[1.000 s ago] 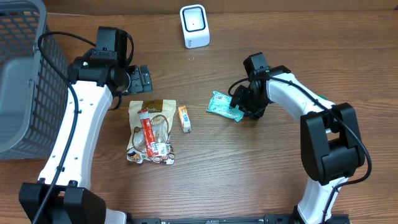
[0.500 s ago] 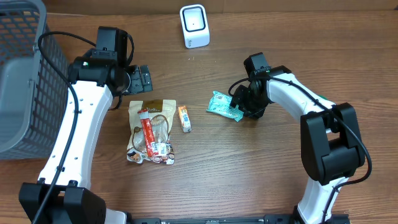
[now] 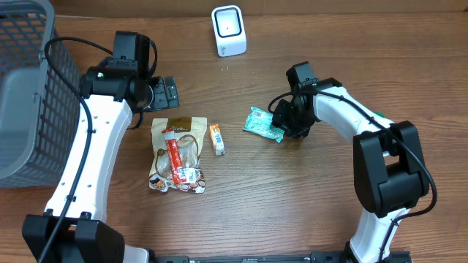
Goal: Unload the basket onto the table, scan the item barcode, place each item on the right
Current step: 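Lift the teal packet up to the white scanner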
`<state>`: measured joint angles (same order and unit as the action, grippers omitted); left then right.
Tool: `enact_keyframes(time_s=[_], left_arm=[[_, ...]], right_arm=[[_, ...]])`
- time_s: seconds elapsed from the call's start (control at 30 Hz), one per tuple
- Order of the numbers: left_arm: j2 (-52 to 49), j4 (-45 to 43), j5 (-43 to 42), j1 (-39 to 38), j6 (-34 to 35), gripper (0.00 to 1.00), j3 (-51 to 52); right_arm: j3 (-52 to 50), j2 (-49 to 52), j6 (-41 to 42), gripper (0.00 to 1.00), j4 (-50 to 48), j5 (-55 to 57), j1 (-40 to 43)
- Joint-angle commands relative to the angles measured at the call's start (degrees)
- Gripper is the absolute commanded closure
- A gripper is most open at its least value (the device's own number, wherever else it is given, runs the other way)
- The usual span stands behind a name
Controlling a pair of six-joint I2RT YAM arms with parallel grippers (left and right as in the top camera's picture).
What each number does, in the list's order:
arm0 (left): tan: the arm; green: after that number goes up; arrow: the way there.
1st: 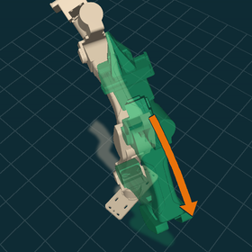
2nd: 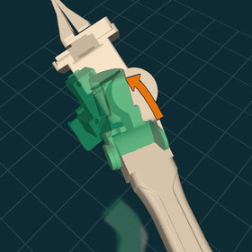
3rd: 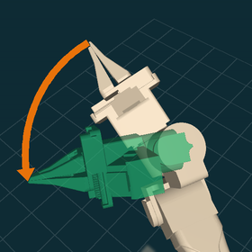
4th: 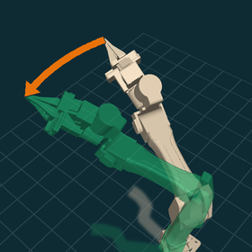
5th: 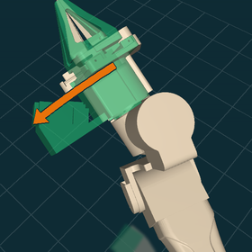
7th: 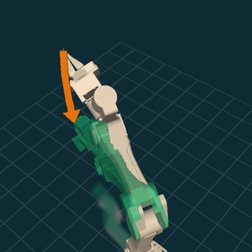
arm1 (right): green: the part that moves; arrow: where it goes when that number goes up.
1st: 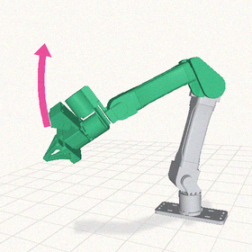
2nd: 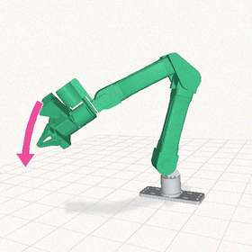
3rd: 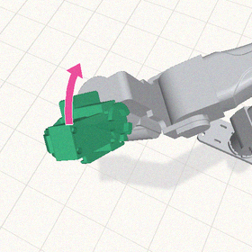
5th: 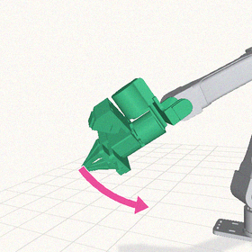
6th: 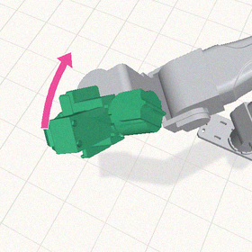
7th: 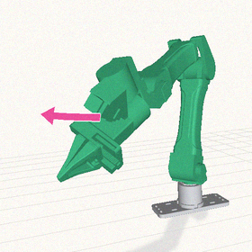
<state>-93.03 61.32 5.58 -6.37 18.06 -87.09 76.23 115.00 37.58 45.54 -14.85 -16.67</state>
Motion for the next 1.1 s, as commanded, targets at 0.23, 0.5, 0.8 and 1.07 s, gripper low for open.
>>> enact_keyframes(time_s=[0.23,0.5,0.8,1.07], left_arm=[[-0.3,-0.1,-0.3,-0.4,0.8,0.00,-1.0],[-0.3,-0.1,-0.3,-0.4,0.8,0.00,-1.0],[-0.3,-0.1,-0.3,-0.4,0.8,0.00,-1.0],[-0.3,-0.1,-0.3,-0.4,0.8,0.00,-1.0]], right_arm=[[-3.1,-2.3,-2.3,0.96,-3.5,-1.5,0.8],[-2.5,-10.4,-22.7,0.96,-5.9,-1.9,1.6],[-0.5,-10.6,-23.9,0.96,-6.2,-10.2,2.2],[0.4,-10.9,-24.0,0.96,-8.1,-12.5,2.7]])
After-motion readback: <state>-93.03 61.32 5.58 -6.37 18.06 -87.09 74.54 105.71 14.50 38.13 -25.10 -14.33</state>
